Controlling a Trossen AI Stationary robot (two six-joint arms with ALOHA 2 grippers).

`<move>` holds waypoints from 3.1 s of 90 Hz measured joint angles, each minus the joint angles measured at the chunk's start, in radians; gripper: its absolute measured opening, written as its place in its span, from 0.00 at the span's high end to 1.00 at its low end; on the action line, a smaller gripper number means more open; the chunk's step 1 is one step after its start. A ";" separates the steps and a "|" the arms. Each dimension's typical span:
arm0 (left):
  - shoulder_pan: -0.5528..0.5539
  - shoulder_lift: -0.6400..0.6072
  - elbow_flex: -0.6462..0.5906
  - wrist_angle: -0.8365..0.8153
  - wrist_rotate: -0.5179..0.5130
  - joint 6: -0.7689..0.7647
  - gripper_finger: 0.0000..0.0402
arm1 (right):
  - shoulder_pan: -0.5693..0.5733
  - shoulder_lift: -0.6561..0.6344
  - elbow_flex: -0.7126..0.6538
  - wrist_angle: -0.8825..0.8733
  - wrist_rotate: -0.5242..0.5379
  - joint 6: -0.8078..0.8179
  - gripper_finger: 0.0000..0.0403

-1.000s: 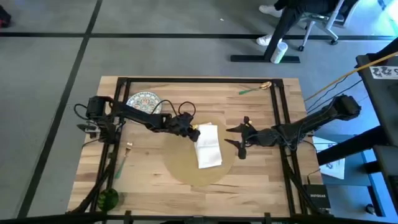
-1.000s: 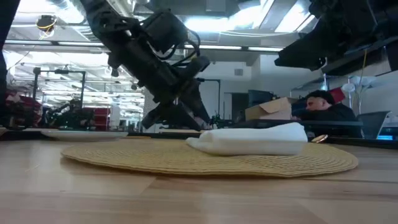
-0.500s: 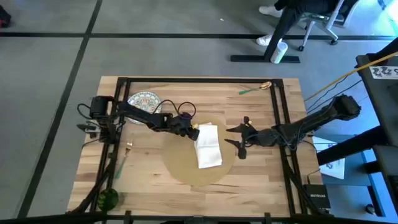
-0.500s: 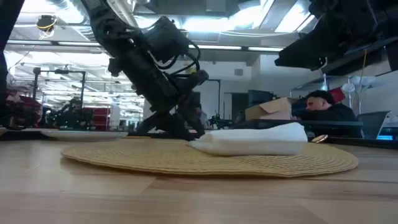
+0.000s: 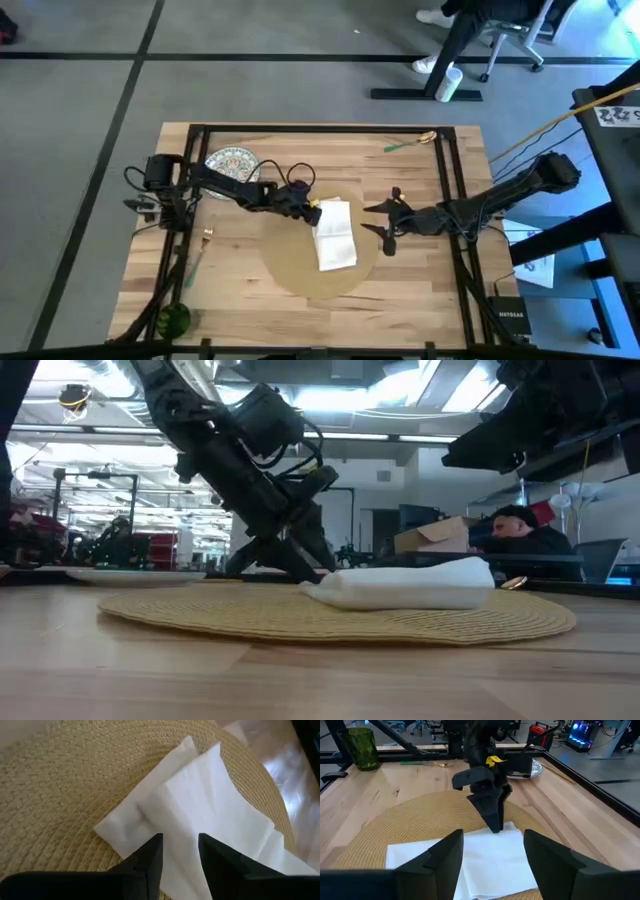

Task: Set table place
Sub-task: Fold the table napkin

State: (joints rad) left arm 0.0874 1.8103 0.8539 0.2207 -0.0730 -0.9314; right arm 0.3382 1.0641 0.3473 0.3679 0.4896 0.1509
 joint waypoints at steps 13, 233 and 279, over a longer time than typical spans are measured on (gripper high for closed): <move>0.011 0.000 0.000 0.007 0.000 0.017 0.73 | 0.000 0.000 0.000 0.000 0.000 0.000 0.52; 0.040 0.024 0.167 -0.307 -0.061 0.024 0.73 | 0.001 0.001 -0.001 -0.005 -0.004 0.001 0.52; 0.046 0.030 0.167 -0.298 -0.042 0.043 0.73 | 0.001 0.001 -0.001 -0.005 -0.004 0.001 0.52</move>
State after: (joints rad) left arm 0.1329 1.8403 1.0210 -0.0774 -0.1146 -0.8888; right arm 0.3389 1.0649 0.3462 0.3634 0.4858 0.1516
